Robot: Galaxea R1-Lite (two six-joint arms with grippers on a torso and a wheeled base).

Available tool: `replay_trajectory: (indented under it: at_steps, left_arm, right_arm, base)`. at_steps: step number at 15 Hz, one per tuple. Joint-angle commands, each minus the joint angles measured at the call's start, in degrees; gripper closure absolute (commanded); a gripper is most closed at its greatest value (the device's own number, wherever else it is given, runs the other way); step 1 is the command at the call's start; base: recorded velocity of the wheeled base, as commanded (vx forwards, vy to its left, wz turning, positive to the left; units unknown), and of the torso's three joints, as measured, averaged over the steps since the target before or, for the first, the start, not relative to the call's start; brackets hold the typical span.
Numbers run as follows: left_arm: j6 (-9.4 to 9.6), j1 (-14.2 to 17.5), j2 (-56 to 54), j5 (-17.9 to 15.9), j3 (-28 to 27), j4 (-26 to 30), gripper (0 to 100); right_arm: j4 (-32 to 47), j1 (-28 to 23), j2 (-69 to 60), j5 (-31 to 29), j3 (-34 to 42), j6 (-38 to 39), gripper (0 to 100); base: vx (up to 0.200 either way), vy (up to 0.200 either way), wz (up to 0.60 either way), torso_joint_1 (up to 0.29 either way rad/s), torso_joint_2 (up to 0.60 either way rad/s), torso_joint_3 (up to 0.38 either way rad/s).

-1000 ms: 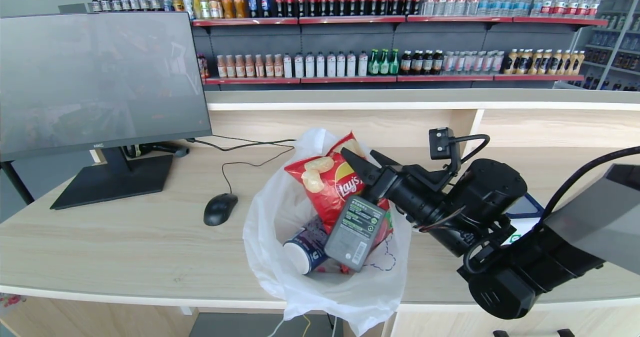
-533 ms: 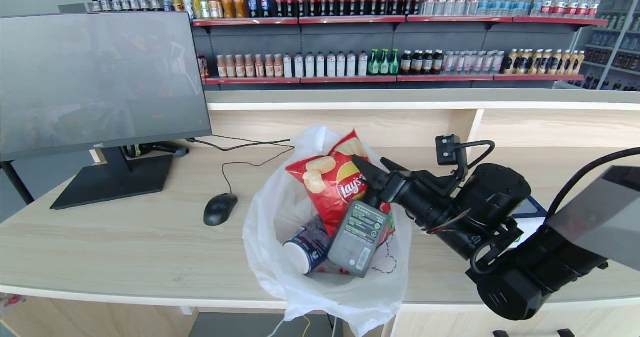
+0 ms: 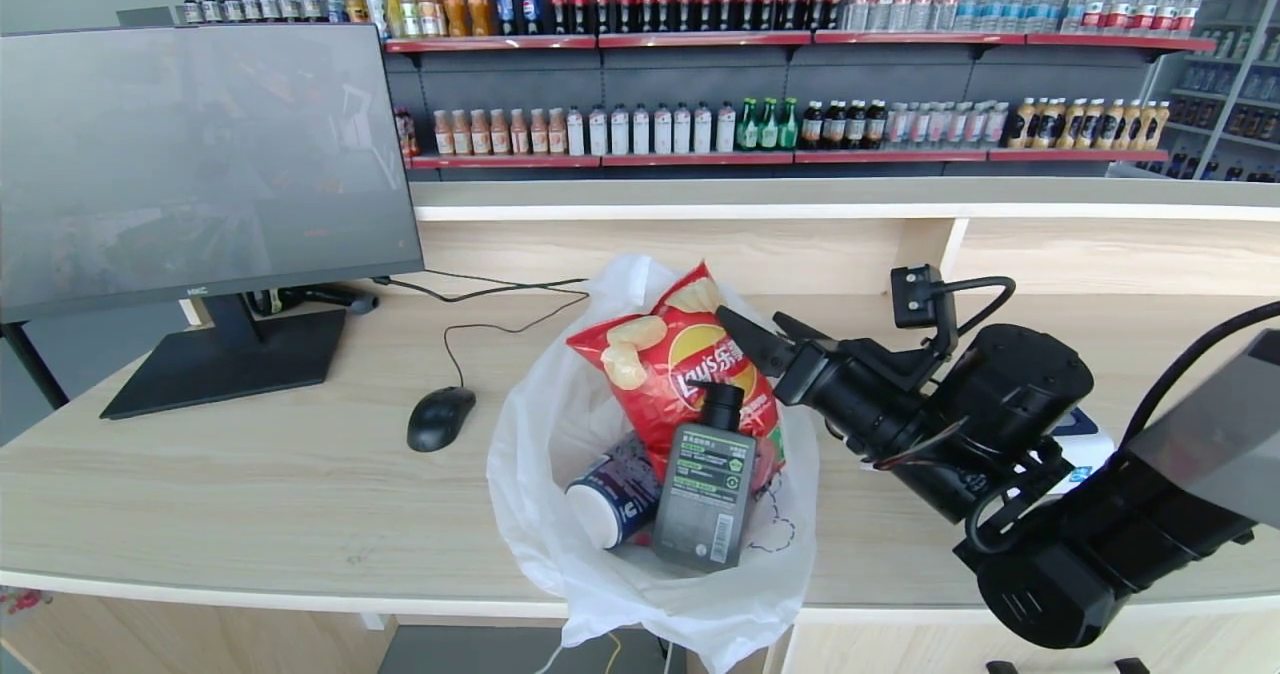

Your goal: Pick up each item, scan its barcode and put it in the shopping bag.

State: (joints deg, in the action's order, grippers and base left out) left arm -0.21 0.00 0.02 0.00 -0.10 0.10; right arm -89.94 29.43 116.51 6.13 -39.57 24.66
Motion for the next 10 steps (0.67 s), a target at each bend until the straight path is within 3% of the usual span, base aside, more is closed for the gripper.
replay_trajectory:
  at_steps: [1, 7, 10]
  left_arm:
    - [-0.06, 0.0, 0.0, 0.0, 0.0, 0.0, 0]
    - [0.03, 0.0, 0.0, 0.0, 0.0, 0.0, 0]
    - [-0.06, 0.0, 0.0, 0.0, 0.0, 0.0, 0]
  right_arm:
    - [-0.1, -0.1, -1.3, 0.0, 0.4, -0.1, 0]
    - [-0.1, 0.6, -12.6, 0.3, 8.1, -4.4, 0]
    - [-0.1, 1.2, -24.0, 0.8, 16.5, -9.7, 0]
  base:
    - [0.0, 0.0, 0.0, 0.0, 0.0, 0.0]
    - [0.0, 0.0, 0.0, 0.0, 0.0, 0.0]
    - [0.0, 0.0, 0.0, 0.0, 0.0, 0.0]
